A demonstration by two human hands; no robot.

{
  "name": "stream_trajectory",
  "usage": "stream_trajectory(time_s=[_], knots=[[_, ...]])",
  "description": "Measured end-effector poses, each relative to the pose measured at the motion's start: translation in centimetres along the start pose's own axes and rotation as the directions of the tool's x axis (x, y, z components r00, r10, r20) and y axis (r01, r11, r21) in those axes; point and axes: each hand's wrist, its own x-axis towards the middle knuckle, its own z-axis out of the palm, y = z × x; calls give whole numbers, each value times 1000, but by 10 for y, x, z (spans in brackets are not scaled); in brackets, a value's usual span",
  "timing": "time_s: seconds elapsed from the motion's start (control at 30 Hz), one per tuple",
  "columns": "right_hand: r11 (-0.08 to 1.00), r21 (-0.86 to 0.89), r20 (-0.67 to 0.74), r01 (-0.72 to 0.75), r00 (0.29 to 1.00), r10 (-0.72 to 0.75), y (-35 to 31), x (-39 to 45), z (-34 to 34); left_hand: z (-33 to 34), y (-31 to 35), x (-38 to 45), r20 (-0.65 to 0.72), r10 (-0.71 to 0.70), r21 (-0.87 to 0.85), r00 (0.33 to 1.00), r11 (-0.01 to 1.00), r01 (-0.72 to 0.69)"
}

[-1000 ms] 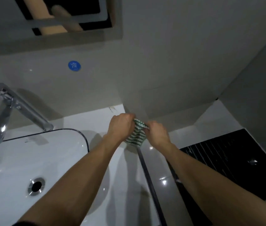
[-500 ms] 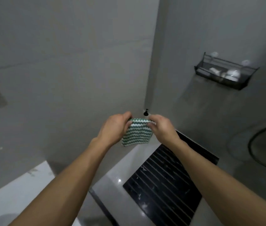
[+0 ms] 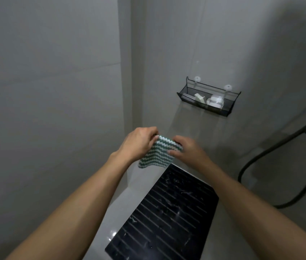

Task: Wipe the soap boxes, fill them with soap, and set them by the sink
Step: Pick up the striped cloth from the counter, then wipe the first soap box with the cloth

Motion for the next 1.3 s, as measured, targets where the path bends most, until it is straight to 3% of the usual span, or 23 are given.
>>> stream_trajectory(time_s=[0.17, 0.5, 0.7, 0.97, 1.2, 1.3], knots=[[999, 19, -27, -31, 999, 31, 36, 23, -21, 17, 5, 41, 29, -6, -101, 1000, 995, 9], [988, -37, -59, -147, 988, 145, 98, 89, -44, 72, -24, 141, 133, 115, -373, 984, 926, -58], [971, -62, -53, -230, 973, 227, 140, 176, -50, 102, -73, 246, 151, 185, -397, 971, 911, -112], [928, 76, -225, -366, 900, 373, 178, 259, -80, 115, -97, 375, 184, 254, -563, 949, 819, -111], [896, 114, -396, -429, 808, 437, 237, 299, -96, 167, -94, 448, 270, 192, -703, 944, 709, 57], [898, 103, -420, -427, 800, 428, 271, 320, -104, 190, -89, 482, 281, 179, -736, 943, 671, 92]])
